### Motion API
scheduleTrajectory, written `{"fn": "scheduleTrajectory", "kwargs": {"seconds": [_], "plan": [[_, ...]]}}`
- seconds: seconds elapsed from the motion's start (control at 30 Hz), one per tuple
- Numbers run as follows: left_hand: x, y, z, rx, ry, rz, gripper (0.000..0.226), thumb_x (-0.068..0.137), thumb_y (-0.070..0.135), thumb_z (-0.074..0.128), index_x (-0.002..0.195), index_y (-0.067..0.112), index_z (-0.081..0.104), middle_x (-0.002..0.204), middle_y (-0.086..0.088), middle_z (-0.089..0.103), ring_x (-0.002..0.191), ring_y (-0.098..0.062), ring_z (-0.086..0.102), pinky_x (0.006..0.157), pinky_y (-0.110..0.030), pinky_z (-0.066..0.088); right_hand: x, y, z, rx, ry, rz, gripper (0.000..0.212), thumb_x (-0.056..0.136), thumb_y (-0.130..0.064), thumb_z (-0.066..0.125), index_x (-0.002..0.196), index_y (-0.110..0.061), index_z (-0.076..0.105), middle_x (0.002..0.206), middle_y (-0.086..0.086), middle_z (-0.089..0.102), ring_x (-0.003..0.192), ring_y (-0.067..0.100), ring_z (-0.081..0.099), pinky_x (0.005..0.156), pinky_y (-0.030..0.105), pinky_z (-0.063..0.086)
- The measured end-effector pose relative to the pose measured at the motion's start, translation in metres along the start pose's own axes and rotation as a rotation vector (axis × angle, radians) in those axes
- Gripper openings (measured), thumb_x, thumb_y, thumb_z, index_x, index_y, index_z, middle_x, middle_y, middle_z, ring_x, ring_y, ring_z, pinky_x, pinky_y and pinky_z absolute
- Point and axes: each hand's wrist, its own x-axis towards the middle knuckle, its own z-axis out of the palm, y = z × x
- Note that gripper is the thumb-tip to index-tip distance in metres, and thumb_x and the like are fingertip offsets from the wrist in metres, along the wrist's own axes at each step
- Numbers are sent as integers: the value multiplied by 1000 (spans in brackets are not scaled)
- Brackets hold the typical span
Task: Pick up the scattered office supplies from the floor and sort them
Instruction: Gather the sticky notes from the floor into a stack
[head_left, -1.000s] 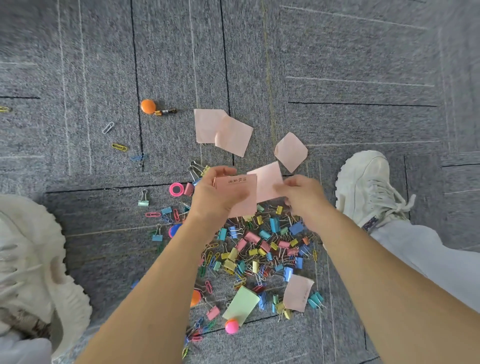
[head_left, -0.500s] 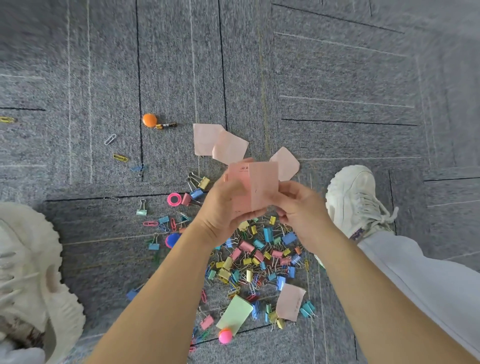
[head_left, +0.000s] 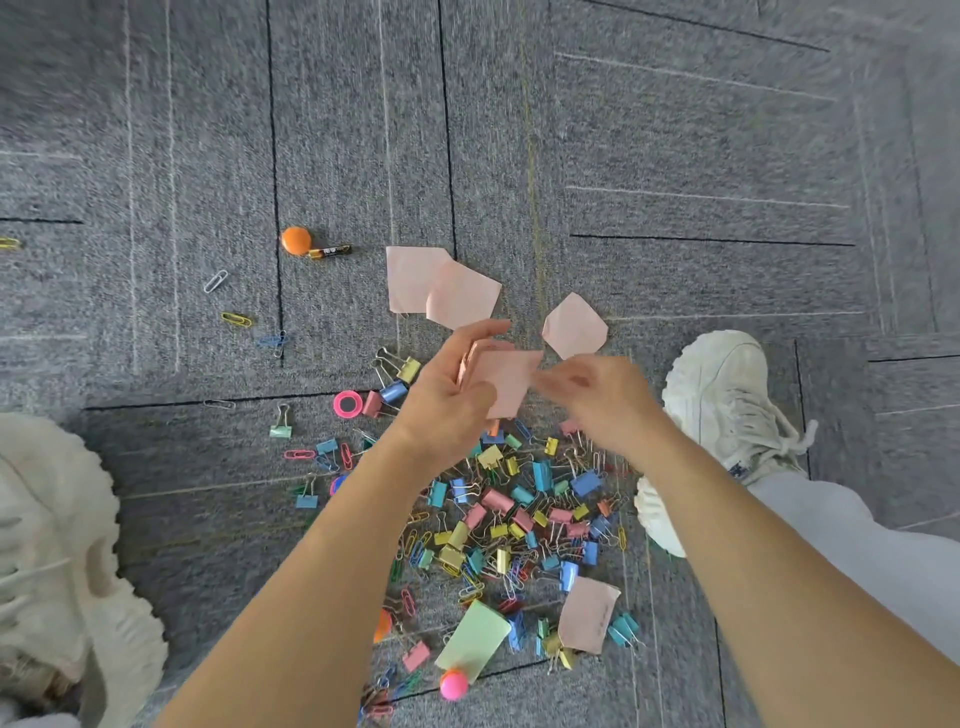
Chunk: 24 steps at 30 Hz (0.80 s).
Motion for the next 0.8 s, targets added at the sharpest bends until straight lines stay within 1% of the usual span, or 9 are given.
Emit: {"fn": "scheduleTrajectory", "kwargs": {"seconds": [0.07,0.13,0.23,0.3,0.4,0.53,0.67,0.73,0.8], "plan": [[2,3,-6,141,-12,-1,72,90,-9,35,116,55,54,111,-9,65,70,-23,57,59,-51,58,25,14,-12,-28,197,46,31,92,-46,63,113,-23,67,111,-6,68,91,11,68,76,28,49],[5,3,-14,236,-32,-42,74,96,-4,31,114,65,50,114,-18,65,58,-21,49,45,-31,45,55,28,-17,-117,283,92,39,92,-37,65,125,-18,61,126,4,63,106,23,62,82,28,42],[11,0,-20,130,-94,-180,71,98,-5,30,119,58,54,116,-14,68,96,-33,64,77,-47,57,92,36,-13,-263,244,111,17,84,-25,65,100,-21,59,110,14,60,85,28,54,55,24,34],[12,-1,-23,-18,-137,-305,72,95,-11,26,122,48,58,114,-11,70,113,-34,63,82,-61,56,103,38,-9,-290,246,125,15,81,-19,65,91,-21,54,98,10,53,77,24,44,47,28,26],[15,-3,-25,-151,-157,-372,66,94,-12,27,121,37,62,120,-17,66,112,-37,65,78,-63,56,103,42,-4,-209,274,142,35,80,-21,73,109,-15,53,99,5,57,78,21,52,50,27,31],[18,-12,-28,-45,-54,-319,40,90,-3,49,105,33,59,111,-9,70,109,-33,67,92,-57,54,96,43,-6,-163,289,125,14,85,-22,68,89,-10,63,84,8,63,65,20,52,49,28,33],[19,-11,-31,-85,-23,-335,35,73,16,75,101,28,59,83,1,71,95,-28,66,91,-54,55,72,36,-15,393,289,192,15,92,-15,61,99,-4,68,75,5,60,59,15,49,53,27,37],[20,-8,-25,-78,5,-294,41,77,26,82,110,30,58,96,-1,69,93,-25,65,89,-52,56,45,27,-14,836,129,304,15,94,-13,61,106,-8,66,79,4,60,61,11,49,50,23,39],[20,-5,-17,-147,21,-268,57,72,34,84,122,32,55,115,-2,64,96,-26,67,89,-53,56,17,15,-2,1024,-83,339,19,92,-15,61,110,-7,64,83,5,61,64,10,50,50,20,41]]}}
